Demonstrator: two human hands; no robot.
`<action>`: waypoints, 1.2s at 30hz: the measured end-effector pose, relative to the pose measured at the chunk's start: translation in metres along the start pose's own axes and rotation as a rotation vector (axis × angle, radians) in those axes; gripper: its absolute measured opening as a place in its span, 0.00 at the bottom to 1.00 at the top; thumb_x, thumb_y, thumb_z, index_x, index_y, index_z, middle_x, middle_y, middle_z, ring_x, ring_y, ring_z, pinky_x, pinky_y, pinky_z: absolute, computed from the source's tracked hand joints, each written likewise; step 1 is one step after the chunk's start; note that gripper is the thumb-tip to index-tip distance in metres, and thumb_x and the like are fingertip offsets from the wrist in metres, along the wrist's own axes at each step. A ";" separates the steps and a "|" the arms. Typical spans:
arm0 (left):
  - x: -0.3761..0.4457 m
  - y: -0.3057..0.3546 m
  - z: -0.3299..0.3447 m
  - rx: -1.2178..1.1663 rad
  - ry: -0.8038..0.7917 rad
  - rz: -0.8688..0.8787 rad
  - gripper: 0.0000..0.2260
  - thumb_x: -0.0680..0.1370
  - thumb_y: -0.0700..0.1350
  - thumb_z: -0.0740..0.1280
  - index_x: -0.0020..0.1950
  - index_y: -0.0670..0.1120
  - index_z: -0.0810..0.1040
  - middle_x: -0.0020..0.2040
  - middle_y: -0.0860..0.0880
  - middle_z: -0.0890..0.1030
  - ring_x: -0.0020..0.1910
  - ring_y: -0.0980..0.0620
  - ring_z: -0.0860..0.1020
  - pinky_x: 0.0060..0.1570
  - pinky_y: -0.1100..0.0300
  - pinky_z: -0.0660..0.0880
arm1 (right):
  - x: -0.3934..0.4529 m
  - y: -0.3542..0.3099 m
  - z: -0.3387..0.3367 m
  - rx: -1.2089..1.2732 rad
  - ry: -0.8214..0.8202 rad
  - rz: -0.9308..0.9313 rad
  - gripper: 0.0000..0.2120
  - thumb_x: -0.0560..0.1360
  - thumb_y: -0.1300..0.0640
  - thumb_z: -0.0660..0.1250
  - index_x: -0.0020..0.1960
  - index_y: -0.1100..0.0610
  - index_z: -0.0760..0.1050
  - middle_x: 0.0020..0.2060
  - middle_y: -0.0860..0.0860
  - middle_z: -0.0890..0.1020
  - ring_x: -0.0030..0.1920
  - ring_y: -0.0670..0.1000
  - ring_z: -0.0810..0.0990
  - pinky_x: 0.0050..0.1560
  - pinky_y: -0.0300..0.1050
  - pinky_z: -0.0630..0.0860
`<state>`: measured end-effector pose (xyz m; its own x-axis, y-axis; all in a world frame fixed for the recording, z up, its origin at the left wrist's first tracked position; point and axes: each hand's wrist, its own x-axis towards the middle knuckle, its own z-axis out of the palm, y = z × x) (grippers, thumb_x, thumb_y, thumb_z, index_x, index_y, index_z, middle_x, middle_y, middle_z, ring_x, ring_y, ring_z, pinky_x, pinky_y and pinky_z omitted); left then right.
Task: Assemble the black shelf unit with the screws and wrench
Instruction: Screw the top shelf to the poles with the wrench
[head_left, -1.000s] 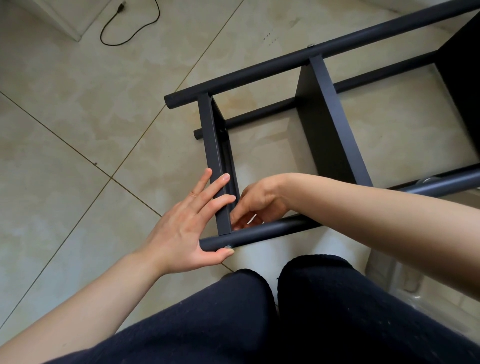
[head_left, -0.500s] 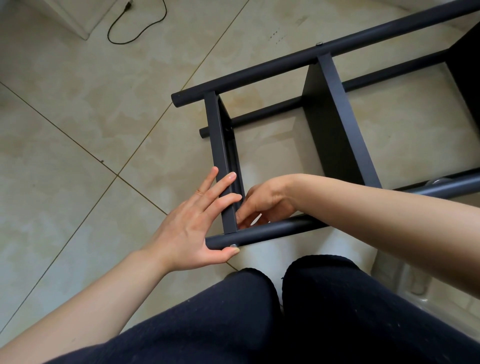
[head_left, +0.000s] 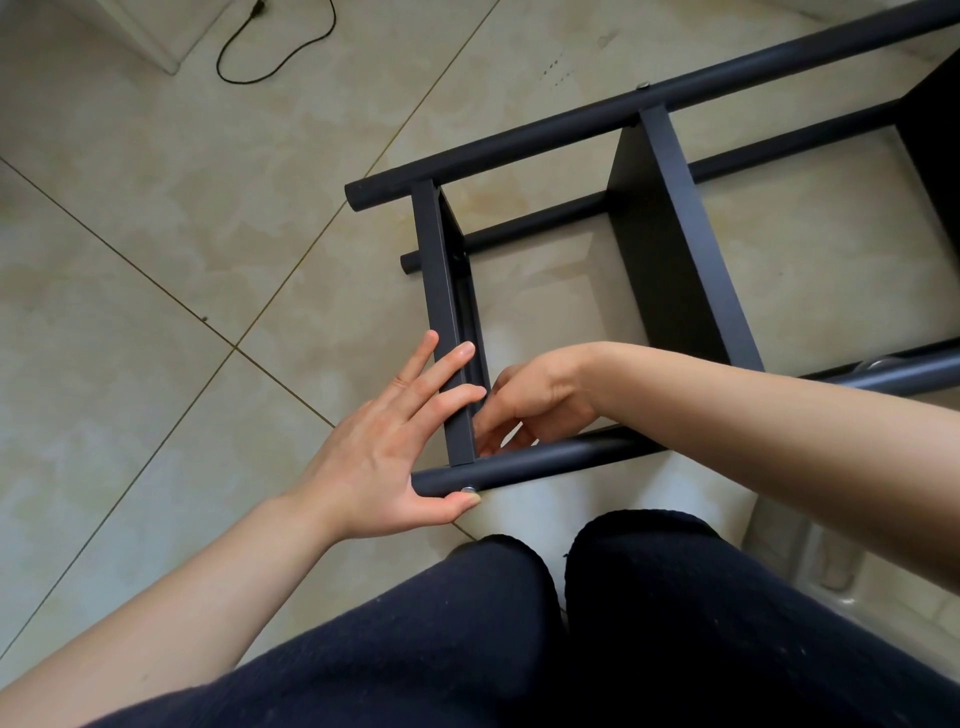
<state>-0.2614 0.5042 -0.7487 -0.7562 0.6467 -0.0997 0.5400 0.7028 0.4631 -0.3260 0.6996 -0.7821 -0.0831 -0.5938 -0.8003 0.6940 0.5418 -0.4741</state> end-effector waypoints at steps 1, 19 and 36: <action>0.000 0.000 0.000 0.000 0.000 -0.001 0.36 0.69 0.65 0.69 0.74 0.54 0.65 0.83 0.56 0.52 0.82 0.49 0.48 0.39 0.61 0.77 | -0.002 -0.001 -0.002 -0.008 -0.007 0.003 0.08 0.79 0.63 0.65 0.42 0.61 0.78 0.38 0.54 0.80 0.36 0.49 0.79 0.40 0.39 0.77; 0.000 0.001 -0.001 -0.022 -0.004 -0.005 0.36 0.69 0.66 0.68 0.74 0.55 0.64 0.83 0.57 0.52 0.82 0.50 0.47 0.38 0.63 0.75 | 0.000 0.003 0.002 0.008 0.017 -0.015 0.05 0.78 0.64 0.65 0.44 0.62 0.77 0.39 0.55 0.78 0.41 0.51 0.76 0.53 0.46 0.74; -0.001 0.000 -0.002 -0.028 -0.026 0.001 0.35 0.72 0.67 0.66 0.75 0.56 0.62 0.83 0.57 0.50 0.82 0.49 0.46 0.38 0.61 0.77 | -0.003 0.005 0.004 0.020 -0.001 -0.112 0.05 0.78 0.68 0.64 0.44 0.64 0.76 0.39 0.58 0.78 0.37 0.50 0.77 0.47 0.44 0.75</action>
<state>-0.2615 0.5027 -0.7472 -0.7457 0.6550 -0.1222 0.5295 0.6939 0.4880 -0.3197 0.7018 -0.7803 -0.1604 -0.6502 -0.7426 0.6949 0.4599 -0.5528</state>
